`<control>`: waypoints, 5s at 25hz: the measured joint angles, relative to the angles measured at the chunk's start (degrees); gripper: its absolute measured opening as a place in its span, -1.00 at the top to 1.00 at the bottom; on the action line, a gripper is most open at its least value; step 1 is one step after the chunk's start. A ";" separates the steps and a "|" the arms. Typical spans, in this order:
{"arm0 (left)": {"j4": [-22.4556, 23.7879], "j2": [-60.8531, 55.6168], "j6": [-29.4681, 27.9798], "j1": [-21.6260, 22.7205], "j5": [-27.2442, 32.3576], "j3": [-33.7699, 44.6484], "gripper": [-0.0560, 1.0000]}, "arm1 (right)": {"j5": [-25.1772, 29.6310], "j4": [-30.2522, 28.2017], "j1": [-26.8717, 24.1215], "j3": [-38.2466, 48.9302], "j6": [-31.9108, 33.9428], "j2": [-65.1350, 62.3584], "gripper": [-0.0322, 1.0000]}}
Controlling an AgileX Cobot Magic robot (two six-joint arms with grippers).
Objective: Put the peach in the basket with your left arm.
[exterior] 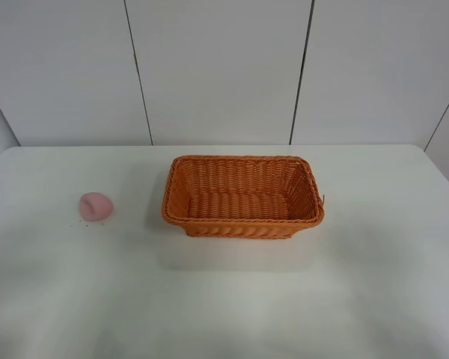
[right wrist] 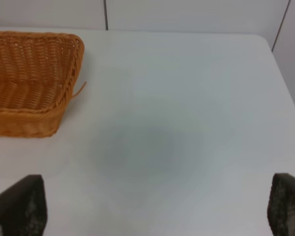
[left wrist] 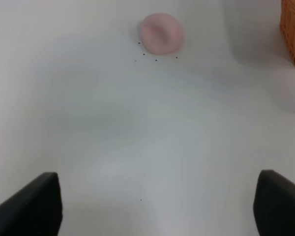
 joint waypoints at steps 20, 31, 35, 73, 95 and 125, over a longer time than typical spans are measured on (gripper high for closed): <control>0.00 45.27 0.97 0.00 -8.29 -19.27 -0.64 | 0.00 0.00 0.00 0.00 0.00 0.00 -0.41; -0.77 92.88 2.52 0.00 -14.35 -43.36 -0.64 | 0.00 0.00 0.00 0.00 0.00 0.00 -0.41; -3.10 104.85 2.74 0.00 -14.04 -52.23 -0.64 | 0.00 0.00 0.00 0.00 0.00 0.00 -0.41; -2.67 126.34 1.09 -1.76 -12.68 -62.07 0.71 | 0.00 0.00 0.00 0.00 0.00 0.00 -0.41; -3.18 119.74 -4.54 -21.54 6.41 -86.64 0.80 | 0.00 0.00 0.00 0.00 0.00 0.00 -0.41; 0.78 131.58 -4.75 -29.61 6.53 -105.21 -0.40 | 0.00 0.00 0.00 0.00 0.00 0.00 -0.41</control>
